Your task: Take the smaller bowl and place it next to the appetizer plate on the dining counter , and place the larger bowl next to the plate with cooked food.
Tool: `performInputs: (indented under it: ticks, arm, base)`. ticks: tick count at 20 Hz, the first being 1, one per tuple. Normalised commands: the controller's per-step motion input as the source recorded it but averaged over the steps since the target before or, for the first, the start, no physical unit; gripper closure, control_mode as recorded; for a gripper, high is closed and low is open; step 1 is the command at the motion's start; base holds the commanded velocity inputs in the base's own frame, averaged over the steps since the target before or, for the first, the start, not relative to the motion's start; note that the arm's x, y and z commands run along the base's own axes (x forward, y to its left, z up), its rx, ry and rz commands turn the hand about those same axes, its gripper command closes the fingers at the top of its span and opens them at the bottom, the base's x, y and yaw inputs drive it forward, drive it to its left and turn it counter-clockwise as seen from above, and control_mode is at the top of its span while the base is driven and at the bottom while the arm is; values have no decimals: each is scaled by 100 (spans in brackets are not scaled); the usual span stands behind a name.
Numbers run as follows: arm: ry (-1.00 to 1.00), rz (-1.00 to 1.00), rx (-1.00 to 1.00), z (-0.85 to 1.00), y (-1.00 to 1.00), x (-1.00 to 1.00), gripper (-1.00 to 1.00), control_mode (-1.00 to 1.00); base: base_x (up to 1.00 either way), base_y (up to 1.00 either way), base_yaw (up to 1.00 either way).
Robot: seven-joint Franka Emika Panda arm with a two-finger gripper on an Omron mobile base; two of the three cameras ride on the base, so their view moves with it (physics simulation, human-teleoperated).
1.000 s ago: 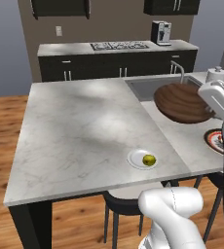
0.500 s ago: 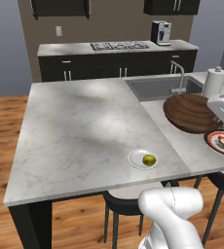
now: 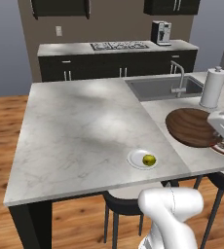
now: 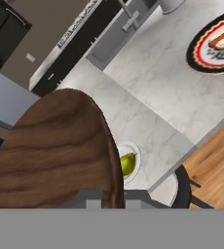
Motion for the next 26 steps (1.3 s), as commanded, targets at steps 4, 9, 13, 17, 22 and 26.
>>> performInputs:
  ticks: [4, 9, 13, 17, 22, 26]
  arm:
    - [3, -2, 0, -44, -24, 0, 100, -100]
    - [10, -6, 0, -36, -31, 0, 100, -100]
    - [6, -7, 0, -42, -31, 0, 100, -100]
    - [3, -7, 0, -40, -24, 4, 100, -100]
    - [3, -8, 0, -31, -6, 24, 100, -100]
    - [3, -8, 0, -27, 0, 33, 100, -100]
  base:
    - [0, 0, 0]
    - [0, 0, 0]
    - [0, 0, 0]
    - [0, 0, 0]
    - [0, 0, 0]
    - [0, 0, 0]
